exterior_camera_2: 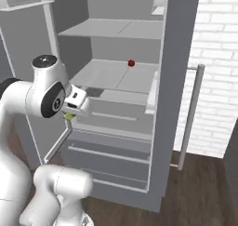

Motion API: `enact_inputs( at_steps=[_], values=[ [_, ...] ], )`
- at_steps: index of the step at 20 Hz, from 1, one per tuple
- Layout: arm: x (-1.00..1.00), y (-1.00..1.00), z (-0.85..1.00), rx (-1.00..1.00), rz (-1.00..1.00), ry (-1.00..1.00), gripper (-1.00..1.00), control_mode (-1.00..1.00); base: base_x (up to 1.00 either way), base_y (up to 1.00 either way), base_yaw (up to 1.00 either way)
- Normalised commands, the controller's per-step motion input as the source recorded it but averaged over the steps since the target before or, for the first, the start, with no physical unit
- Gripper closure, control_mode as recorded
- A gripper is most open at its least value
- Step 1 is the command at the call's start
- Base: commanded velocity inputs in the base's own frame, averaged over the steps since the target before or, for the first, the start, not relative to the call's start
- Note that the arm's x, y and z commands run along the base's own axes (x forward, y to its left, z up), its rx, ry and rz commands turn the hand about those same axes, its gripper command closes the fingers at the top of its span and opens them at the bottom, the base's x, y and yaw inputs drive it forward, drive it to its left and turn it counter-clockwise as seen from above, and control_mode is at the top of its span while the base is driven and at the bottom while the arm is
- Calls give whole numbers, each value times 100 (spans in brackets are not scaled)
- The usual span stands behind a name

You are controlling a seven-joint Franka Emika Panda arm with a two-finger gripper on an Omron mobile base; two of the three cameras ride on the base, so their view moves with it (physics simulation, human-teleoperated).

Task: Grab a lemon wedge from the fridge and one ice cube from the ice bowl, and put them in the glass of lemonade.

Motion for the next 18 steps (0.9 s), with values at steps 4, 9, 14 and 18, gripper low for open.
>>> enact_inputs(
  at_steps=[4, 9, 14, 18],
  values=[
    [0, 0, 0, 0, 0, 0, 100, 100, -63, 50, 59],
    [0, 0, 0, 0, 0, 0, 100, 100, -1, 7, 100],
    [0, 0, 0, 0, 0, 0, 100, 100, -1, 3, 99],
    [0, 0, 0, 0, 0, 0, 100, 100, 41, 0, 74]
  ],
)
